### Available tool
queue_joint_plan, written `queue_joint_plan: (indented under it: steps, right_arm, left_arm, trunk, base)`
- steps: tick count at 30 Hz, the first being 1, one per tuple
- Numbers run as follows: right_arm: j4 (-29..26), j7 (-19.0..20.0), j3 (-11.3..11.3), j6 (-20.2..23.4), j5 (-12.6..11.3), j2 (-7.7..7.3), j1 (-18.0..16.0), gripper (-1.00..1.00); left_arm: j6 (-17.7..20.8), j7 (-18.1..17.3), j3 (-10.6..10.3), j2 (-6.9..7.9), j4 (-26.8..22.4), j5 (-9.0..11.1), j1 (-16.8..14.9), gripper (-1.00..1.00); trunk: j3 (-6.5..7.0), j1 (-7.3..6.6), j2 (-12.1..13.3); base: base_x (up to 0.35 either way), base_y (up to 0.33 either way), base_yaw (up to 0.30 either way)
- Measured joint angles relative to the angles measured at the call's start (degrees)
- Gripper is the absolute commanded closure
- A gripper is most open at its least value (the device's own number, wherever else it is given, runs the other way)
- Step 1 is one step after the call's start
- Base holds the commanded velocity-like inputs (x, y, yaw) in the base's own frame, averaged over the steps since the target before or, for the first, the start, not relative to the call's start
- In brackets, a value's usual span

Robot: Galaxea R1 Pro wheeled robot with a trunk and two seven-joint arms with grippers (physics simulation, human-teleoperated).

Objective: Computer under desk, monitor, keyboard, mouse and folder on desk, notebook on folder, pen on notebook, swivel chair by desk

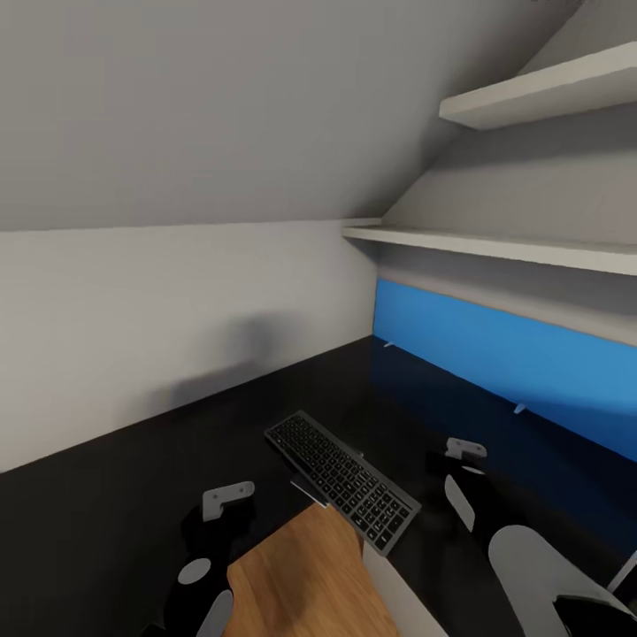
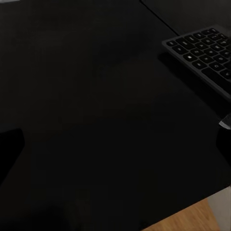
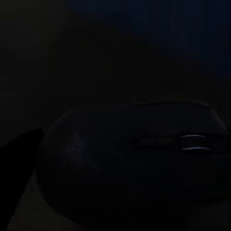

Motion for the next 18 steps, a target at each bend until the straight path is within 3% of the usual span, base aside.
queue_joint_plan:
  steps: [5,11,18]
  right_arm:
    - [-5.7,-0.1,0.0,3.8,0.0,0.48,0.6,1.00]
    - [-14.0,-0.3,0.0,9.4,0.0,1.83,3.5,1.00]
    - [-27.3,-0.2,0.0,12.7,-0.2,3.11,10.1,1.00]
  left_arm:
    - [0.0,0.0,0.0,0.00,0.0,0.0,0.0,-1.00]
    - [0.0,0.0,-0.1,0.00,0.0,0.0,0.0,-1.00]
    - [0.1,-0.1,-0.2,0.06,0.0,0.0,0.0,-1.00]
  trunk:
    - [0.90,-1.10,2.0]
    - [1.62,-1.98,3.6]
    - [1.62,-1.99,3.6]
  base:
    - [0.000,0.000,0.000]
    - [0.000,0.000,0.000]
    - [0.000,0.000,0.000]
